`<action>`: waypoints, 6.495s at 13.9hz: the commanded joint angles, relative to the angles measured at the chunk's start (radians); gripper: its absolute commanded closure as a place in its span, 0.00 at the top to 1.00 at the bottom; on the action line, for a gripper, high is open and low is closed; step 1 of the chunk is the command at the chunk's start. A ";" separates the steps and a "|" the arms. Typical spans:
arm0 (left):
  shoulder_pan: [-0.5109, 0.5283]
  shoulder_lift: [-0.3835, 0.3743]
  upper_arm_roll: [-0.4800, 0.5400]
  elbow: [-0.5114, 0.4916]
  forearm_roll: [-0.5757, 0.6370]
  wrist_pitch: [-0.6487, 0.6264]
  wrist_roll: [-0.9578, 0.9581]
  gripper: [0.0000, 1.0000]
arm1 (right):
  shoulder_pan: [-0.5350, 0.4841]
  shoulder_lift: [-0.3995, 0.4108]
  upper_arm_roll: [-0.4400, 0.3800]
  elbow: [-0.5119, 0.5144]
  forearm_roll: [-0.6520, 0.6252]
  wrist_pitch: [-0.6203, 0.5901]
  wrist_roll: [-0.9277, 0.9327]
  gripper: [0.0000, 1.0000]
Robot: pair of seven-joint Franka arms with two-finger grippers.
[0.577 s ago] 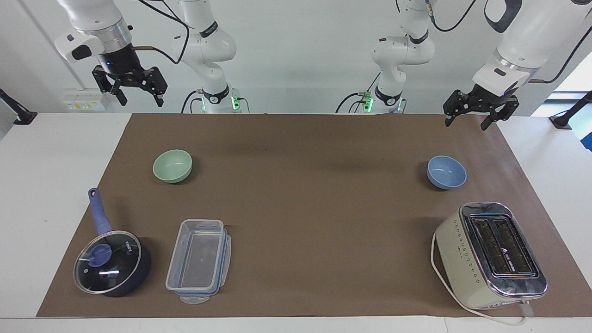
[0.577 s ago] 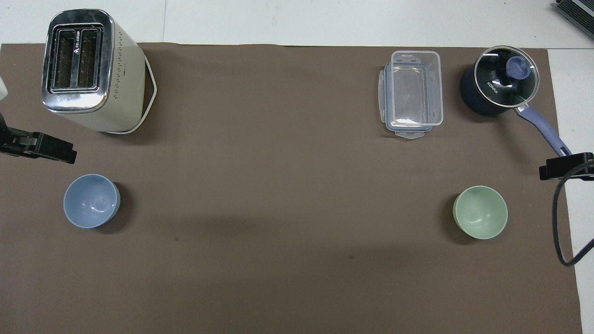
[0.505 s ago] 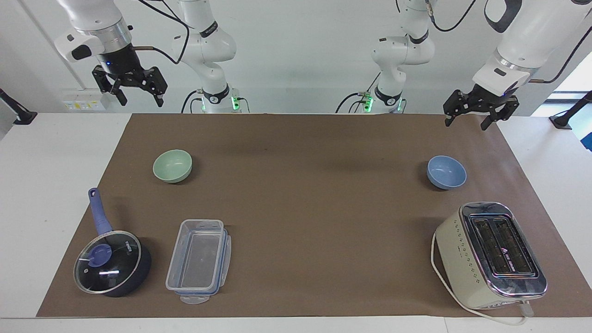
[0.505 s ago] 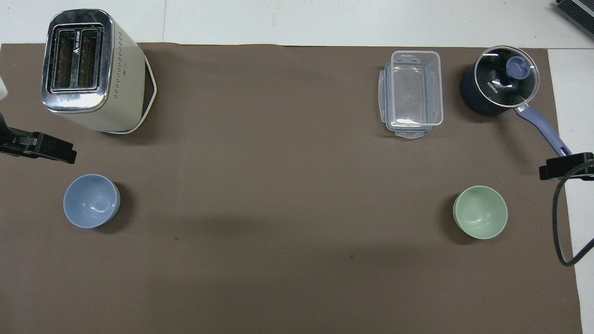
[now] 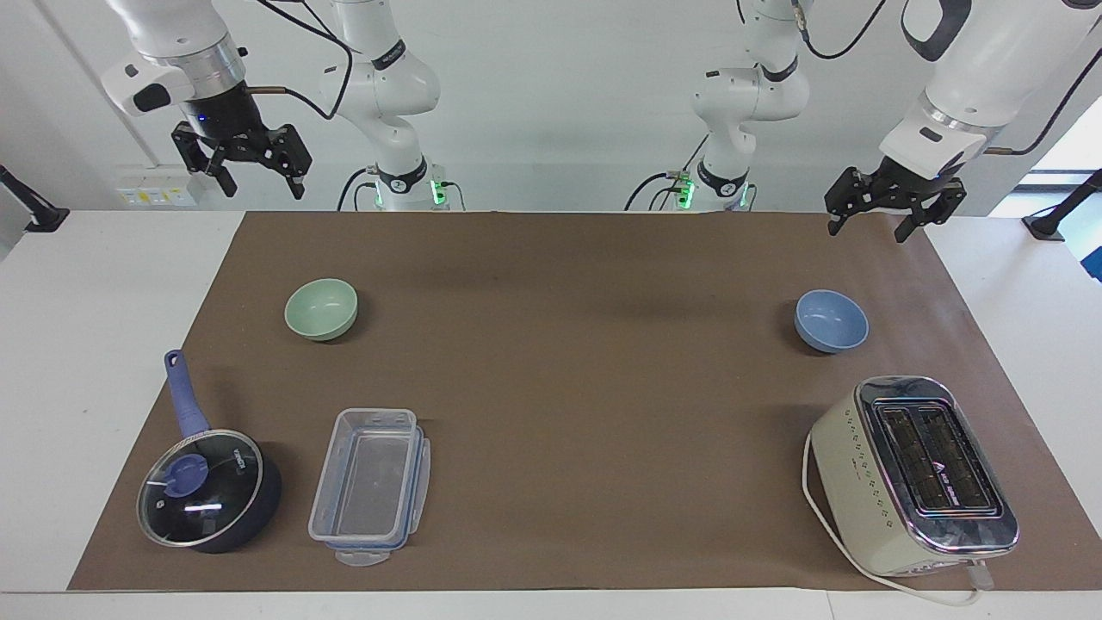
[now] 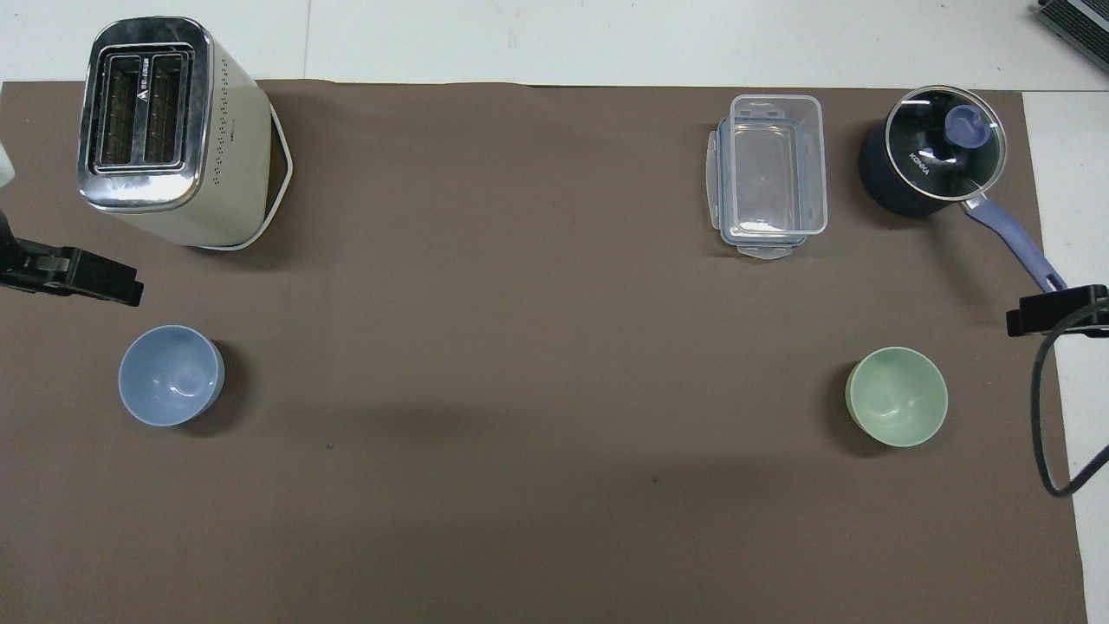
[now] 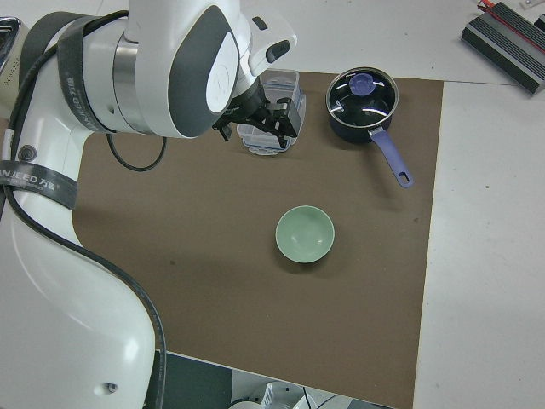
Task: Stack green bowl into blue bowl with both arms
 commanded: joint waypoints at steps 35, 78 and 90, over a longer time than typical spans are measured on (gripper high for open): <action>0.005 -0.014 0.006 -0.009 0.013 0.003 -0.002 1.00 | -0.011 -0.028 -0.006 -0.033 0.011 0.000 0.009 1.00; 0.437 0.060 0.018 -0.533 -0.342 0.527 0.707 1.00 | -0.008 -0.031 0.001 -0.036 0.019 0.008 0.012 1.00; 0.461 0.098 0.018 -0.611 -0.367 0.600 0.762 1.00 | -0.034 -0.011 -0.006 -0.200 0.010 0.181 -0.069 1.00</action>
